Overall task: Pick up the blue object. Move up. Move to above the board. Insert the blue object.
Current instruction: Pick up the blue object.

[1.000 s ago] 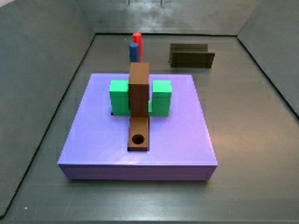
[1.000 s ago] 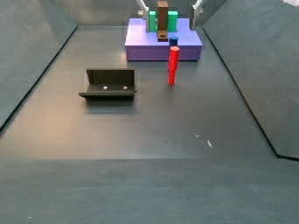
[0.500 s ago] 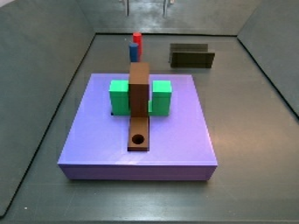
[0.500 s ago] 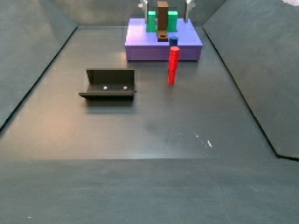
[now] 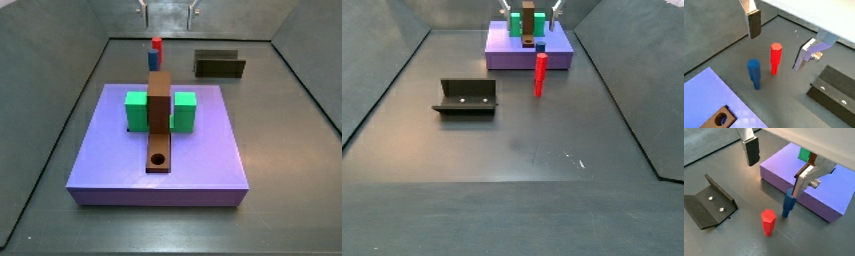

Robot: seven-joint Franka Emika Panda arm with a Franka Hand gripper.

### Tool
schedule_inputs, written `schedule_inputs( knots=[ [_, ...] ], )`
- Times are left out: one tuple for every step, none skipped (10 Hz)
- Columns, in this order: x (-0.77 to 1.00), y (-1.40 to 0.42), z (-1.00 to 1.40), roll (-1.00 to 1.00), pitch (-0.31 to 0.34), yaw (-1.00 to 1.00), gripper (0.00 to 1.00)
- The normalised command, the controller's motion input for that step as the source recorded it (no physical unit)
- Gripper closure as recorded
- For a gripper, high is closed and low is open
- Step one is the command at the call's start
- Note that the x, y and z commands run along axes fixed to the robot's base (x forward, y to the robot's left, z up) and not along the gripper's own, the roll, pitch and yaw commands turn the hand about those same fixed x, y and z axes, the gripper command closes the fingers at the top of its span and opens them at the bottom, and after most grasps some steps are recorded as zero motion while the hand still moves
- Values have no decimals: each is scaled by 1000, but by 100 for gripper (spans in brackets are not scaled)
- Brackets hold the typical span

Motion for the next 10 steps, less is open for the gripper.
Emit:
schedule_inputs(
  knots=[
    [0, -63, -217, -33, 0, 0, 0],
    [0, -54, -303, -1, -19, 0, 0],
    [-100, -74, -300, 0, -44, 0, 0],
    [-51, -117, -251, 0, -30, 17, 0],
    [-49, -220, -194, 70, -7, 94, 0],
    [-183, -291, -14, 269, 0, 243, 0],
    [-231, -289, 0, 324, -26, 289, 0],
    [-6, -174, -63, 141, -6, 171, 0],
    [-6, -103, -149, 74, -21, 114, 0],
    [0, 0, -174, 6, -6, 0, 0]
  ],
)
